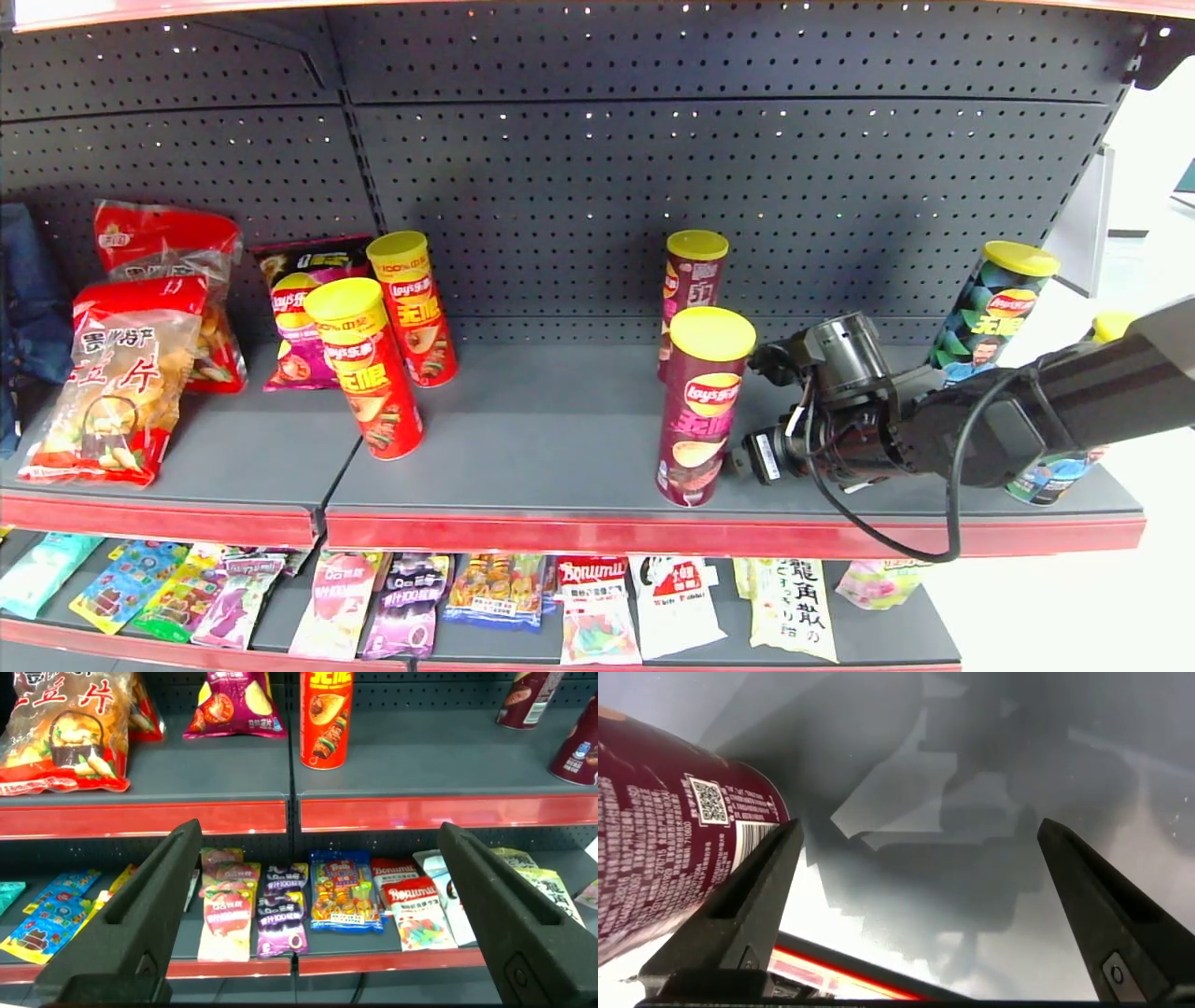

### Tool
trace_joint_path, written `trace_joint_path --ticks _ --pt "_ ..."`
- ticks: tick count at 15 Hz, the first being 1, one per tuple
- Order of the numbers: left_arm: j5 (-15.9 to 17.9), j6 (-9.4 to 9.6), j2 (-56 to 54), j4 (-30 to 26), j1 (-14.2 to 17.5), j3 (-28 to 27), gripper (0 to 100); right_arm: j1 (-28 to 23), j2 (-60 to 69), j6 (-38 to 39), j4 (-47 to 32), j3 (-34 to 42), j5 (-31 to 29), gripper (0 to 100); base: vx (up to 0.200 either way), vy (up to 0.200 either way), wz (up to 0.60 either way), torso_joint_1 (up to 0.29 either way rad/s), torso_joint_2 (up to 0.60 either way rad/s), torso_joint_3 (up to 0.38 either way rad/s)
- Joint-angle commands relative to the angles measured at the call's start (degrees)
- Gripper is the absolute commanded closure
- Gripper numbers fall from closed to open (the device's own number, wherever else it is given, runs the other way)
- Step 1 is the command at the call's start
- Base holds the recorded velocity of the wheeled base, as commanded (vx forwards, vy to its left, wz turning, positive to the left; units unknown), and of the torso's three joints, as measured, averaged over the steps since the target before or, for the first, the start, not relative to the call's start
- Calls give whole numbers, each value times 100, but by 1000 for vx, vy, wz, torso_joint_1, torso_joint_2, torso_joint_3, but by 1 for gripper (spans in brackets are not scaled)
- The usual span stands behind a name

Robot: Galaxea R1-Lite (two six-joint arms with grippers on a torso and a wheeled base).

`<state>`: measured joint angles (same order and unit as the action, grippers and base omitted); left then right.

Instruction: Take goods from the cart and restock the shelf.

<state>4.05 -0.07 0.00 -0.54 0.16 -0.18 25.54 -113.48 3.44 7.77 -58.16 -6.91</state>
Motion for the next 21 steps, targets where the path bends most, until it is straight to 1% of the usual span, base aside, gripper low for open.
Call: trace_joint_path --ticks 1,13,17,20,21 --pt "0 -1 9 1 2 1 0 12 -34 -1 -3 -29 6 0 0 0 0 0 0 0" --pt "0 -1 9 1 2 1 0 -5 19 -71 -3 7 -3 0 0 0 0 0 0 0" --pt "0 -1 0 1 2 1 0 4 186 -71 -3 209 -3 0 0 0 0 0 0 0" --pt "0 -1 0 1 2 1 0 4 608 -71 -3 516 -3 0 0 0 0 0 0 0" --pt "0 -1 9 1 2 1 0 12 1021 -54 -3 833 -3 0 0 0 0 0 0 0"
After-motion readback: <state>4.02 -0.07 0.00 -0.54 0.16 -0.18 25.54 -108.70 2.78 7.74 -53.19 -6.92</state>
